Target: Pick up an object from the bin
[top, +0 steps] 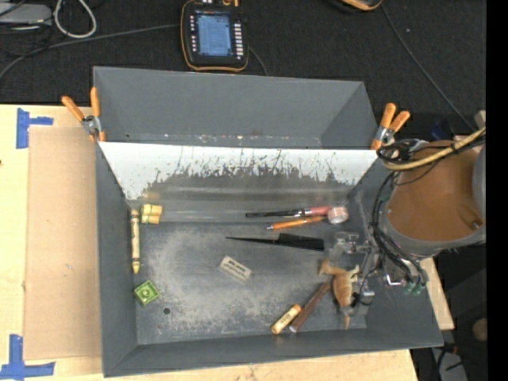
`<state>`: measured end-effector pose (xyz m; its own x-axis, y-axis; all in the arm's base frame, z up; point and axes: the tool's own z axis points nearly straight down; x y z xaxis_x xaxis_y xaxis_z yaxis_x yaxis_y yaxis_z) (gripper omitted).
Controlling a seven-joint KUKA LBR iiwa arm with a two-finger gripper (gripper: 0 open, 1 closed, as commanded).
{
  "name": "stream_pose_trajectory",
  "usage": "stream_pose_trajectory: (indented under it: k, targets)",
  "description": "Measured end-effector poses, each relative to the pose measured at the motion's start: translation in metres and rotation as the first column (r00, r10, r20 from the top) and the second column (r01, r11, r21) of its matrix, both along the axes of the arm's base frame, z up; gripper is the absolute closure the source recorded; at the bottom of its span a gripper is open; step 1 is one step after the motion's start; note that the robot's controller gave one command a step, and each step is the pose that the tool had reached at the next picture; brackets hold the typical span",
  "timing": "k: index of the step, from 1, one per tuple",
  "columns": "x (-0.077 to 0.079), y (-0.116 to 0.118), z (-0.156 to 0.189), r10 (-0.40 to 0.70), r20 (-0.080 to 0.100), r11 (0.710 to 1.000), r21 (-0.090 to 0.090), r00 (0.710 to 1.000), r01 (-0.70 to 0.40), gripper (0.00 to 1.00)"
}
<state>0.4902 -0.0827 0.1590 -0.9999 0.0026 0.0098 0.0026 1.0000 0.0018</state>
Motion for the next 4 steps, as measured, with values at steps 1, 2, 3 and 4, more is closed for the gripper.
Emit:
stream_pose_trajectory:
  k: [1,2,3,4]
  targets:
    - [0.002,0.000,0.004,0.004,0.008,1.000,-0.001,1.000,-0.004,0.00]
    - [0.007,0.033,-0.091,0.279,0.000,0.960,0.004,0.960,-0.279,0.00]
    - [0.010,0.037,-0.090,0.414,0.009,0.910,0.000,0.910,-0.414,0.00]
    - [0.009,0.034,-0.094,0.307,0.005,0.952,0.003,0.952,-0.307,0.00]
